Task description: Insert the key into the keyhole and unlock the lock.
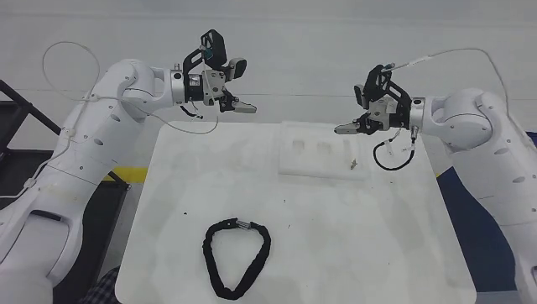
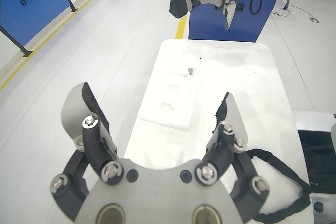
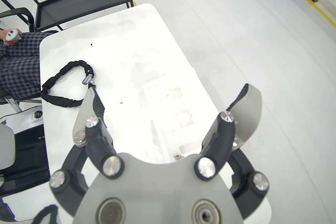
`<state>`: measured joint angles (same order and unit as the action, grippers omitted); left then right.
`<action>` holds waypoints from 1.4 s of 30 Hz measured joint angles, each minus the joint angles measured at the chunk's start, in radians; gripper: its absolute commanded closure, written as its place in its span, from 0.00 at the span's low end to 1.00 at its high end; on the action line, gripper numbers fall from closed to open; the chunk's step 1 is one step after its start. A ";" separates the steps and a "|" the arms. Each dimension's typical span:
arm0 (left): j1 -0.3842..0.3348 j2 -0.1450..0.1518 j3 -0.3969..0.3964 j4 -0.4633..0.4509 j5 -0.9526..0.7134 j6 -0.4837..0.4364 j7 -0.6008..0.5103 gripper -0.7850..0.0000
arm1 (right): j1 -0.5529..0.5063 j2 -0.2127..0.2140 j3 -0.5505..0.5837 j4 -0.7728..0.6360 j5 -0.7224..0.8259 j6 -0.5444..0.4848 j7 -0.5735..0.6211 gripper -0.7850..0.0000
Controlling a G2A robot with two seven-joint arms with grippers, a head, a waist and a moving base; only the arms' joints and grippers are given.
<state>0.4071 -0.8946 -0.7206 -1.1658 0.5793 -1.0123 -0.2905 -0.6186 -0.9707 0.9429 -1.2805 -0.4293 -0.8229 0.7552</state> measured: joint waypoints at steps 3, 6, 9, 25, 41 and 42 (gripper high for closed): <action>0.000 0.000 0.000 0.000 0.000 0.000 0.000 0.00 | 0.009 -0.008 -0.031 0.032 0.010 0.077 0.051 0.00; 0.000 0.000 0.000 0.000 0.000 0.000 0.000 0.00 | 0.017 -0.018 -0.056 0.077 0.044 0.192 0.106 0.00; 0.000 0.000 0.000 0.000 0.000 0.000 0.000 0.00 | 0.031 -0.030 -0.072 0.127 0.096 0.308 0.151 0.00; 0.000 0.000 0.000 0.000 0.000 0.000 0.000 0.00 | 0.110 -0.156 -0.250 0.453 0.269 0.698 0.268 0.00; 0.000 0.000 0.000 0.000 0.000 0.000 0.000 0.00 | 0.163 -0.247 -0.362 0.600 0.201 0.741 0.272 0.00; 0.000 0.000 0.000 0.000 0.000 0.000 0.000 0.00 | 0.163 -0.247 -0.362 0.600 0.201 0.741 0.272 0.00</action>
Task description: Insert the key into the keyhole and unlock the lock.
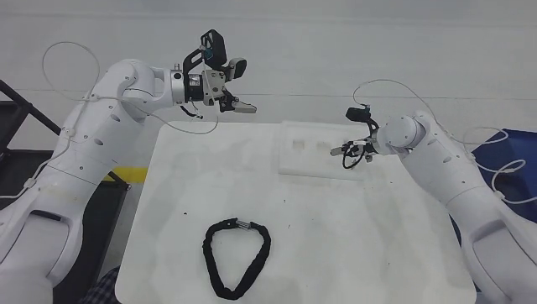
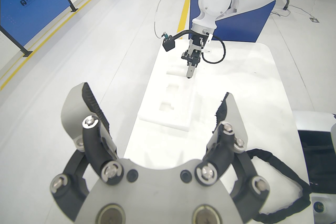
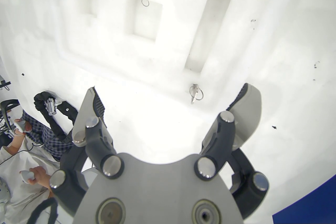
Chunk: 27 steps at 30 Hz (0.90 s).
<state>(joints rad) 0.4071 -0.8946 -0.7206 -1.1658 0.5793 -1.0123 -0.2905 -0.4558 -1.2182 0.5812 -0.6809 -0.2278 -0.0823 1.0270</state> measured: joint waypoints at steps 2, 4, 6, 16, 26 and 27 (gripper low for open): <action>0.000 0.000 0.000 0.000 0.000 0.000 0.000 0.00 | 0.000 0.000 0.000 0.000 0.000 0.000 0.000 0.00; 0.000 0.000 0.000 0.000 0.000 0.000 0.000 0.00 | 0.000 0.000 0.000 0.000 0.000 0.000 0.000 0.00; 0.000 0.000 0.000 0.000 0.000 0.000 0.000 0.00 | 0.000 0.000 0.000 0.000 0.000 0.000 0.000 0.00; 0.000 0.000 0.000 0.000 0.000 0.000 0.000 0.00 | -0.016 0.000 -0.020 -0.072 -0.082 0.074 0.030 0.00; 0.000 0.000 0.000 0.000 0.000 0.000 0.000 0.00 | -0.063 -0.002 -0.017 -0.141 -0.131 0.194 0.041 0.01; 0.000 0.000 0.000 0.000 0.000 0.000 0.000 0.00 | -0.064 -0.002 -0.015 -0.140 -0.132 0.193 0.041 0.13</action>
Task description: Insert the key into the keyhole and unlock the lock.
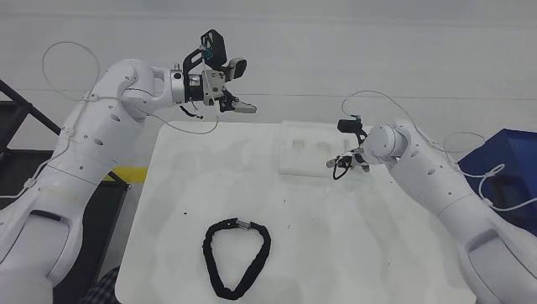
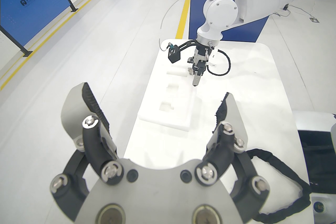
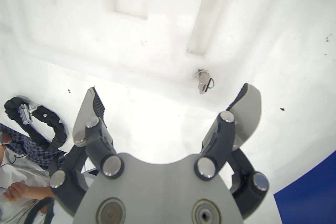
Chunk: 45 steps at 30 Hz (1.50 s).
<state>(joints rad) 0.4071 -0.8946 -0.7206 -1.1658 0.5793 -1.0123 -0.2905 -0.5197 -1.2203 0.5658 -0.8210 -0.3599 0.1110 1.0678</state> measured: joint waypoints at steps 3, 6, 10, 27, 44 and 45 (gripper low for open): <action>0.000 0.000 0.000 0.000 0.000 0.000 0.000 0.00 | -0.001 -0.001 0.004 0.001 -0.012 -0.003 0.001 0.49; 0.000 0.000 0.000 0.000 0.000 0.000 0.000 0.00 | -0.002 0.000 0.007 0.001 -0.035 0.005 -0.004 0.66; 0.000 0.000 0.000 0.000 0.000 0.000 0.000 0.00 | -0.004 0.001 0.013 0.001 -0.067 0.019 -0.002 0.68; 0.000 0.000 0.000 0.000 0.000 0.000 0.000 0.00 | -0.022 -0.006 0.032 -0.001 -0.143 0.074 -0.007 0.87; 0.000 0.000 0.000 0.000 0.000 0.000 0.000 0.00 | -0.022 -0.038 0.046 0.075 -0.157 0.083 -0.048 1.00; 0.000 0.000 0.000 0.000 0.000 0.000 0.000 0.00 | -0.021 -0.040 0.045 0.079 -0.159 0.084 -0.050 1.00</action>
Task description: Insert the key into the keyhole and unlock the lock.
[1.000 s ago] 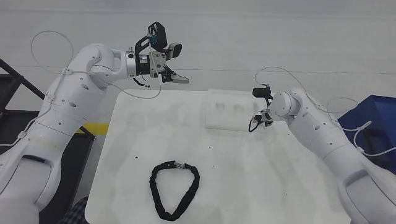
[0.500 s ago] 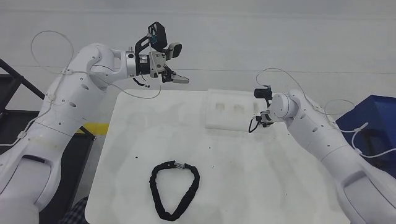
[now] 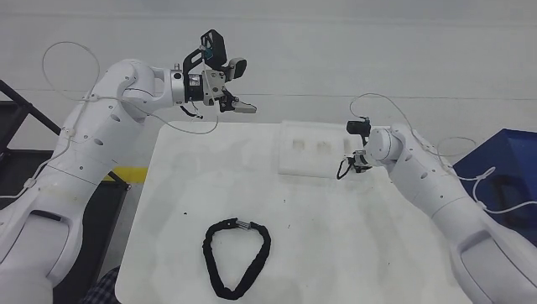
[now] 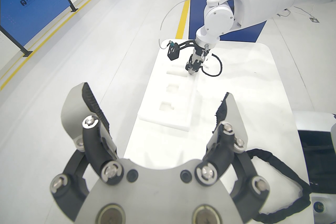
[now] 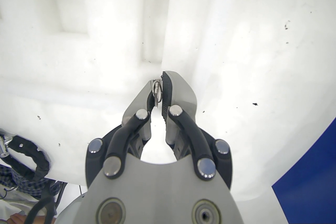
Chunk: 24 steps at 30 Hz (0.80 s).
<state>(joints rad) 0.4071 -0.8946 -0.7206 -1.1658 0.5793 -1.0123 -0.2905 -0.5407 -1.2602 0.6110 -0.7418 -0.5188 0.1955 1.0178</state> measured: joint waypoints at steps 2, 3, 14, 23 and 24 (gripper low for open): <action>0.000 0.000 0.000 0.000 0.000 0.000 0.000 0.00 | 0.002 -0.005 0.000 0.008 -0.003 0.000 -0.003 1.00; 0.000 0.000 0.000 0.000 0.000 0.000 0.000 0.00 | 0.003 -0.006 0.000 0.012 -0.005 0.000 -0.005 1.00; 0.000 0.000 0.000 0.000 0.000 0.000 0.000 0.00 | 0.017 0.000 0.026 -0.053 -0.059 0.016 0.048 1.00; 0.000 0.000 0.000 0.000 0.000 0.000 0.000 0.00 | -0.020 0.046 0.089 -0.244 -0.145 0.061 0.130 1.00; 0.000 0.000 0.000 0.000 0.000 0.000 0.000 0.00 | -0.030 0.054 0.104 -0.273 -0.147 0.064 0.136 1.00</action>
<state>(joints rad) 0.4071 -0.8946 -0.7206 -1.1658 0.5793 -1.0123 -0.2905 -0.5703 -1.2062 0.7155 -1.0152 -0.6661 0.2598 1.1542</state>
